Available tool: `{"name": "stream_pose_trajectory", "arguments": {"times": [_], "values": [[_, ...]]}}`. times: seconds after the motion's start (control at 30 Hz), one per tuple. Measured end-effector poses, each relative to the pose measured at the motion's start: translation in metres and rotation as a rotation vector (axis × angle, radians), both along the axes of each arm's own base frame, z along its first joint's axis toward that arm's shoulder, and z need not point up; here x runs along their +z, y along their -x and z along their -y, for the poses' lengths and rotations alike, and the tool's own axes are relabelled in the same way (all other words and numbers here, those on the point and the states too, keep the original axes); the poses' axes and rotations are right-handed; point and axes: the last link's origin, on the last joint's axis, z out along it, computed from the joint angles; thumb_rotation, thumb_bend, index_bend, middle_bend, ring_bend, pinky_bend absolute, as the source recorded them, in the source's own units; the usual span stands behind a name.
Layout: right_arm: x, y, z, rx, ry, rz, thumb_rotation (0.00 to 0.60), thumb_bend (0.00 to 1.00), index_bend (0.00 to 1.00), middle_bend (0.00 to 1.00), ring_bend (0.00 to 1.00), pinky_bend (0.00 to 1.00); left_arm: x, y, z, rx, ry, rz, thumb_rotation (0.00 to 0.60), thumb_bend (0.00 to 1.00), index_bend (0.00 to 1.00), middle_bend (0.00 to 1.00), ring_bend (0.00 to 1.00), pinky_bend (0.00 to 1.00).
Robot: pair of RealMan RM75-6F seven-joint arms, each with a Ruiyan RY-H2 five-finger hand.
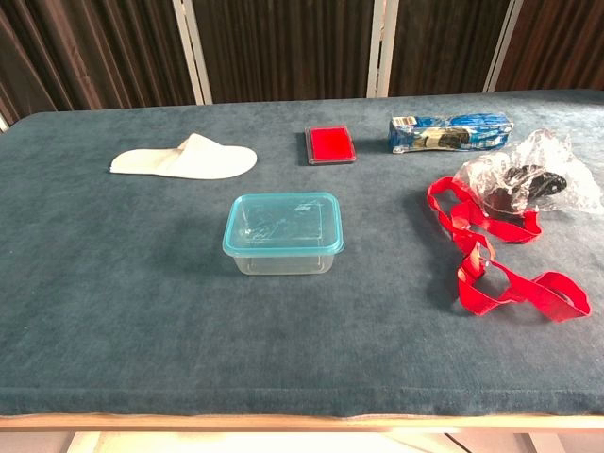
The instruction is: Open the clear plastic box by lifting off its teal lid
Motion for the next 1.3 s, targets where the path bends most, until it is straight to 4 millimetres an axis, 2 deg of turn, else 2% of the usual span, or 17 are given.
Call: {"name": "stream_pose_trajectory", "arguments": {"times": [0.17,0.33,0.6,0.8,1.0,1.3], "values": [[0.000,-0.001,-0.001,0.000,-0.008,0.006,0.600,0.17,0.00,0.00,0.00,0.00,-0.006,-0.003,-0.003,-0.023,0.035,0.013,0.600,0.33,0.00,0.00,0.00,0.00],[0.003,-0.002,-0.002,0.008,-0.002,0.028,0.600,0.17,0.00,0.00,0.00,0.00,-0.024,-0.011,-0.016,-0.106,0.117,0.111,0.600,0.33,0.00,0.00,0.00,0.00],[0.002,-0.004,-0.006,0.021,-0.053,0.043,0.600,0.17,0.00,0.00,0.00,0.00,-0.087,-0.041,-0.067,-0.171,0.416,0.258,0.600,0.28,0.00,0.00,0.00,0.00],[0.004,-0.002,-0.006,0.012,-0.067,0.057,0.600,0.17,0.00,0.00,0.00,0.00,-0.131,-0.070,-0.102,-0.170,0.543,0.376,0.600,0.28,0.00,0.00,0.00,0.00],[0.008,-0.001,-0.004,0.003,-0.065,0.075,0.600,0.17,0.00,0.00,0.00,0.00,-0.166,-0.093,-0.122,-0.210,0.541,0.368,0.600,0.27,0.00,0.00,0.00,0.00],[0.013,0.001,-0.005,0.002,-0.063,0.093,0.600,0.17,0.00,0.00,0.00,0.00,-0.199,-0.113,-0.141,-0.222,0.519,0.373,0.600,0.27,0.00,0.00,0.00,0.00]]}}
